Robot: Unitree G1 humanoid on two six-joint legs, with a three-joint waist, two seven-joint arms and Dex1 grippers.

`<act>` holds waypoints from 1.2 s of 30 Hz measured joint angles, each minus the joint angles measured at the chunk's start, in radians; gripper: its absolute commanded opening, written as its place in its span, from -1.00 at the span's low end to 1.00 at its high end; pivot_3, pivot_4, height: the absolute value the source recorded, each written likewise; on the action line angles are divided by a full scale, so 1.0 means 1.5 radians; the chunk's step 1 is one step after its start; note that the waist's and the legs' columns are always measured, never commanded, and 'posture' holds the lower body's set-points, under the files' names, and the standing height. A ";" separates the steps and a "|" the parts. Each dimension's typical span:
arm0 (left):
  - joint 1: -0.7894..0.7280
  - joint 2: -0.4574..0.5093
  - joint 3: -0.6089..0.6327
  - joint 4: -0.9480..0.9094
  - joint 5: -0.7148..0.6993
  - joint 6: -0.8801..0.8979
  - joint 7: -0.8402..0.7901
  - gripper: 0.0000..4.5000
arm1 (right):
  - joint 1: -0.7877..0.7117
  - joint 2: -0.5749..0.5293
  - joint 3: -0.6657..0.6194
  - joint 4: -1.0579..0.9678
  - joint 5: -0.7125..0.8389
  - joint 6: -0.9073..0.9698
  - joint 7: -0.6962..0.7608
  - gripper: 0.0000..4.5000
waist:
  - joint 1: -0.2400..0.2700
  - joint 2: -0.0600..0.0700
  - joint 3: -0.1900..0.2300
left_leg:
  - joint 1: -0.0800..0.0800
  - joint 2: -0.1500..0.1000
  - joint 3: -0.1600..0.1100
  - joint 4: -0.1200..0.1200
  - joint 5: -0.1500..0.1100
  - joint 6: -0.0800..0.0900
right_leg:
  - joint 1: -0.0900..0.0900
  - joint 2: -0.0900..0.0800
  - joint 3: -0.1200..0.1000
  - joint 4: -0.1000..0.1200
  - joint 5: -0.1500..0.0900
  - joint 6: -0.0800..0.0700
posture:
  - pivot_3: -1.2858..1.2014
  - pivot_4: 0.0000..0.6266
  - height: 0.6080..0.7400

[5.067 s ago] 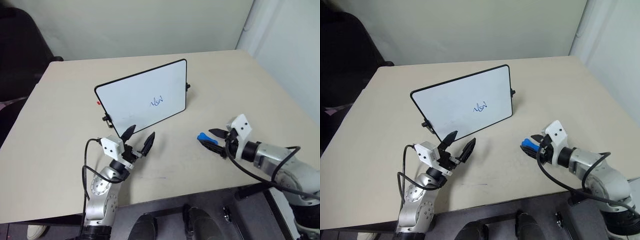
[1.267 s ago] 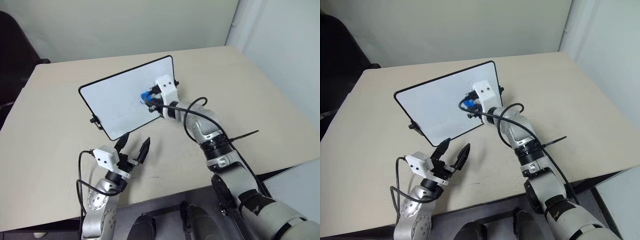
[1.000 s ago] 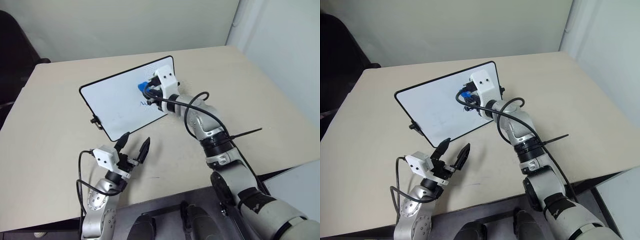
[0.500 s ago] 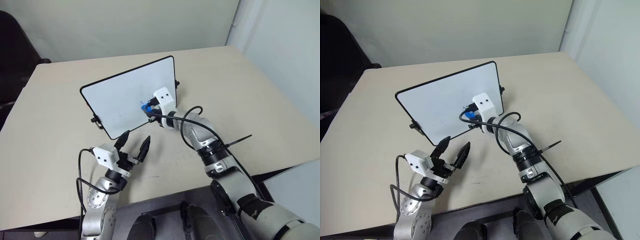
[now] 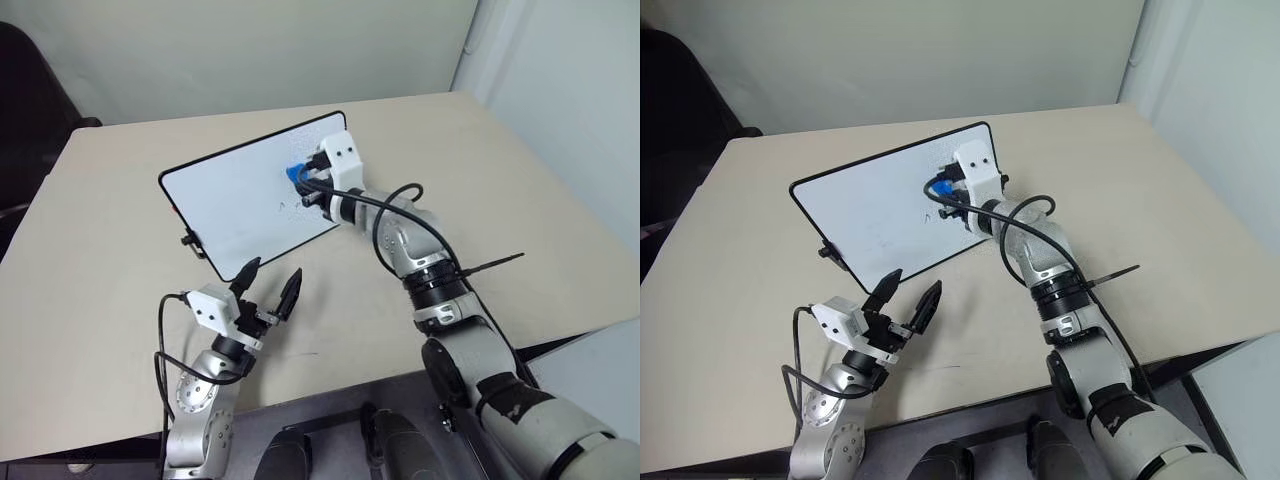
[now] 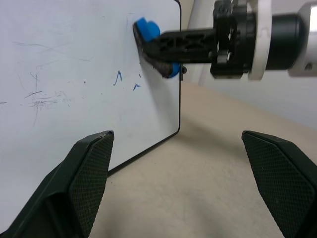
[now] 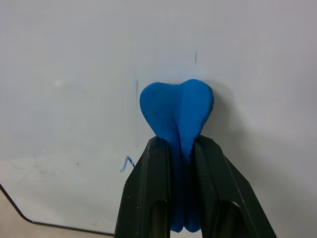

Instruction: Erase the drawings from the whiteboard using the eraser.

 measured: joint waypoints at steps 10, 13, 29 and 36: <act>0.001 0.000 0.000 0.000 0.000 0.000 0.000 1.00 | 0.039 0.006 0.034 0.037 -0.020 0.019 0.001 -0.84 | 0.000 0.000 0.000 | 0.000 0.000 0.000 0.000 0.001 0.000 | 0.000 0.000 0.000 0.000 0.002 -0.001 | 0.03 -0.52 0.96; 0.001 0.000 0.000 0.000 0.000 0.000 0.000 1.00 | 0.023 -0.002 0.031 0.037 -0.019 0.037 0.002 -0.84 | 0.000 0.000 0.000 | 0.000 0.000 0.000 0.000 0.001 0.000 | 0.000 0.000 0.000 -0.001 0.002 0.000 | 0.03 -0.52 0.96; 0.000 -0.002 -0.001 0.000 -0.001 0.000 0.000 1.00 | -0.083 0.016 -0.024 -0.092 0.035 0.115 -0.006 -0.84 | 0.001 0.000 0.000 | -0.003 0.001 0.000 -0.001 0.000 -0.002 | -0.004 0.001 0.000 -0.001 0.002 -0.001 | 0.03 -0.52 0.96; 0.003 -0.002 -0.001 0.000 0.000 0.000 0.000 1.00 | -0.033 0.025 0.008 -0.078 0.029 0.108 -0.006 -0.84 | 0.003 0.000 0.000 | -0.003 0.000 0.000 0.000 -0.001 -0.002 | -0.004 0.000 0.000 0.000 0.003 -0.004 | 0.03 -0.52 0.96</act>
